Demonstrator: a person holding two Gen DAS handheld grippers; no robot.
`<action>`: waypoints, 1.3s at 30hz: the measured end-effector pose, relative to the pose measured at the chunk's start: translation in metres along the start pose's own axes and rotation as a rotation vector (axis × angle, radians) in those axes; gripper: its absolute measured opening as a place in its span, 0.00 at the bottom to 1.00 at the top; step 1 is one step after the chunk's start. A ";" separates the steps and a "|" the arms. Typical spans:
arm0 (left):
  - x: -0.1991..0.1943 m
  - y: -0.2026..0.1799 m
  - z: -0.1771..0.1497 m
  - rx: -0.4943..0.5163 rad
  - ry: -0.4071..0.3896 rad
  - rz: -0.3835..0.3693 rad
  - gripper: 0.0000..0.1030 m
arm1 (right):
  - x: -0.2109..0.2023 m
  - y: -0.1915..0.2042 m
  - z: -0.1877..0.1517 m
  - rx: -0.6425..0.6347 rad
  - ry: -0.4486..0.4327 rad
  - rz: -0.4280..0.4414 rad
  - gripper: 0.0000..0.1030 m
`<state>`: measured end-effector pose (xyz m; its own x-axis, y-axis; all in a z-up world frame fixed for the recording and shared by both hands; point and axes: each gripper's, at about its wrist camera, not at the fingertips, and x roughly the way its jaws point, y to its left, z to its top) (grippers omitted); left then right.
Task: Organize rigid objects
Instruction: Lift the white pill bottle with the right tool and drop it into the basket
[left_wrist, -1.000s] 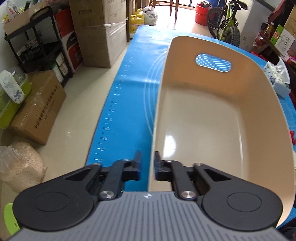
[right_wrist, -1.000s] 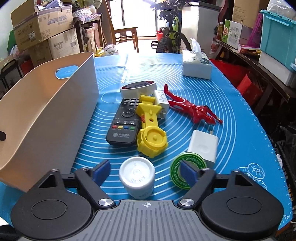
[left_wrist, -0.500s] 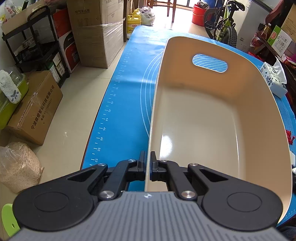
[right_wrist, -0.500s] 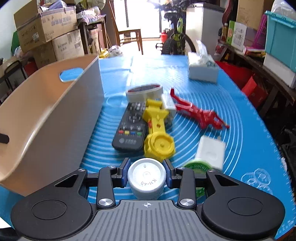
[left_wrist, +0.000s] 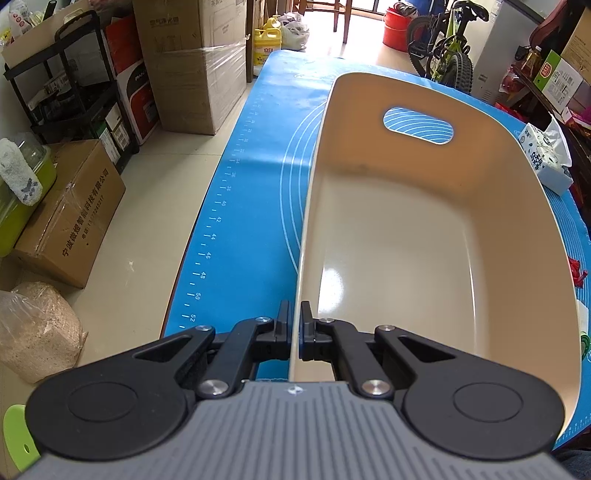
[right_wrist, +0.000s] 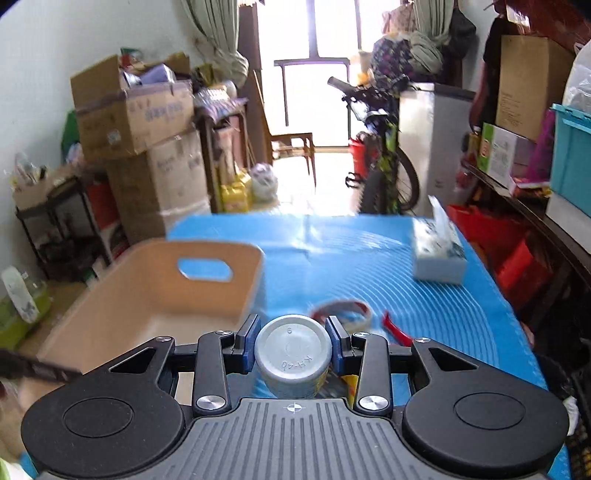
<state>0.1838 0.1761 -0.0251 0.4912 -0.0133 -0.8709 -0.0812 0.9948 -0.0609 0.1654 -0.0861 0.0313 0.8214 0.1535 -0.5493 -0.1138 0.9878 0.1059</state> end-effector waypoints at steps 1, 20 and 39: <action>0.000 0.000 0.000 0.000 -0.001 -0.001 0.04 | 0.001 0.004 0.003 0.001 -0.007 0.012 0.43; 0.000 -0.001 -0.001 0.001 -0.001 0.001 0.04 | 0.066 0.086 -0.012 -0.120 0.259 0.157 0.43; 0.001 -0.001 -0.001 -0.001 -0.001 0.005 0.05 | 0.071 0.091 -0.024 -0.187 0.327 0.133 0.56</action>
<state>0.1836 0.1748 -0.0259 0.4914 -0.0084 -0.8709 -0.0845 0.9948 -0.0573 0.2005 0.0151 -0.0180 0.5749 0.2500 -0.7791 -0.3313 0.9418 0.0578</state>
